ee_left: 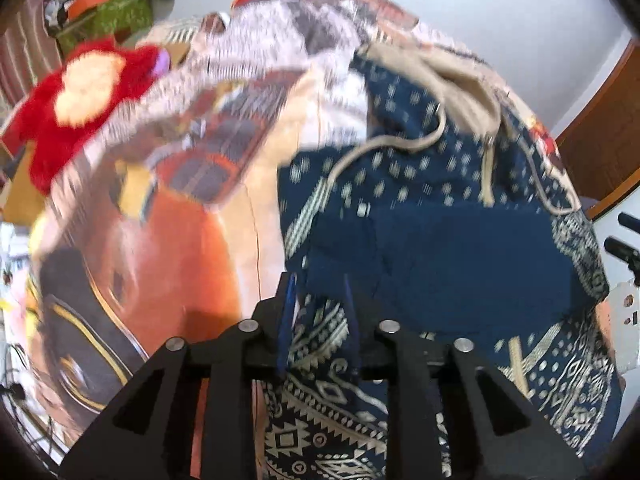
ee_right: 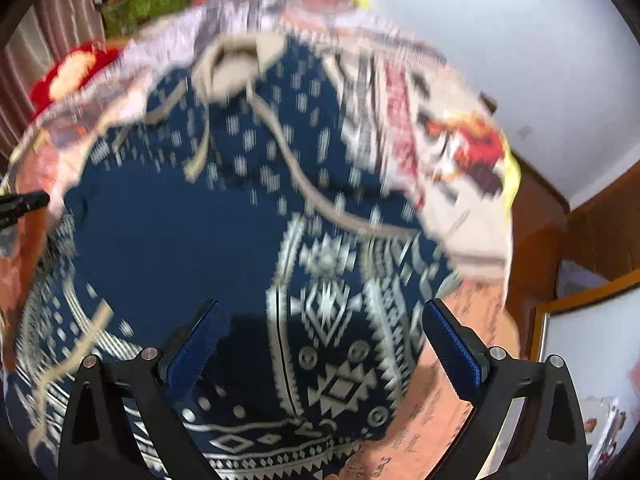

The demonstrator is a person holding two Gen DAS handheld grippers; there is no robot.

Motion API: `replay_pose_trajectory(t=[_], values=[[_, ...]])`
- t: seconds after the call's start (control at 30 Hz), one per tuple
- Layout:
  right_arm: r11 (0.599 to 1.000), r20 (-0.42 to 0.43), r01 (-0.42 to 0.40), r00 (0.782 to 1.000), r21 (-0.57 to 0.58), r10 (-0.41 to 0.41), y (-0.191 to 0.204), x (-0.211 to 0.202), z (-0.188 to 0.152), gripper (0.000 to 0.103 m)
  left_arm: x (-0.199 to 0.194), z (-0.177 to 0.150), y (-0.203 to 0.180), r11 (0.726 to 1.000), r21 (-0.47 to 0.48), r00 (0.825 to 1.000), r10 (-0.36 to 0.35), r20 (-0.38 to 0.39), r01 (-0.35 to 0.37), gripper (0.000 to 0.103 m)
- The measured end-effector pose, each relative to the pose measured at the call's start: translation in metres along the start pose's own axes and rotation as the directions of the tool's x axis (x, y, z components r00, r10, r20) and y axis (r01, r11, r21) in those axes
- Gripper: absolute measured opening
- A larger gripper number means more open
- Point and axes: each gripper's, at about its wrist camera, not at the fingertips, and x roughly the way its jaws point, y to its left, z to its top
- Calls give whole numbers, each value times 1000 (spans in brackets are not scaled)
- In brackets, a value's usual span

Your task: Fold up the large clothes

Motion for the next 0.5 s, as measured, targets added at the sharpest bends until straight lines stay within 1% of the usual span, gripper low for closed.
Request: replay_pose_trajectory(t=[0.07,0.1,0.2,0.27,0.3,0.4,0.5], values=[[1000,68,-6,998,18,4,-4,-15,15,99,-3,17,-10,1000,17,1000,-1,22,0,35],[999,89,-14,996,29,11,-6,-19,21,99,-4,26,-14,1000,26,1000,-2,31,1,37],[994,161,-75,985,82,61,-13,-28,49,99,-7,49,-33,998,57,998,-18,57,15,43],[990,182,-96,980,105,76,-14,-28,64,99,-3,69,-46,997,70,997,-36,67,31,60],[988,190,-105,978,115,82,-16,-26,75,99,1,81,-52,997,68,996,-39,76,34,62],[983,201,-129,974,132,101,-17,-16,99,99,14,109,-60,999,41,996,-13,91,9,62],[980,203,-144,972,135,115,-19,-1,124,99,34,137,-57,1000,-8,997,-26,77,27,62]])
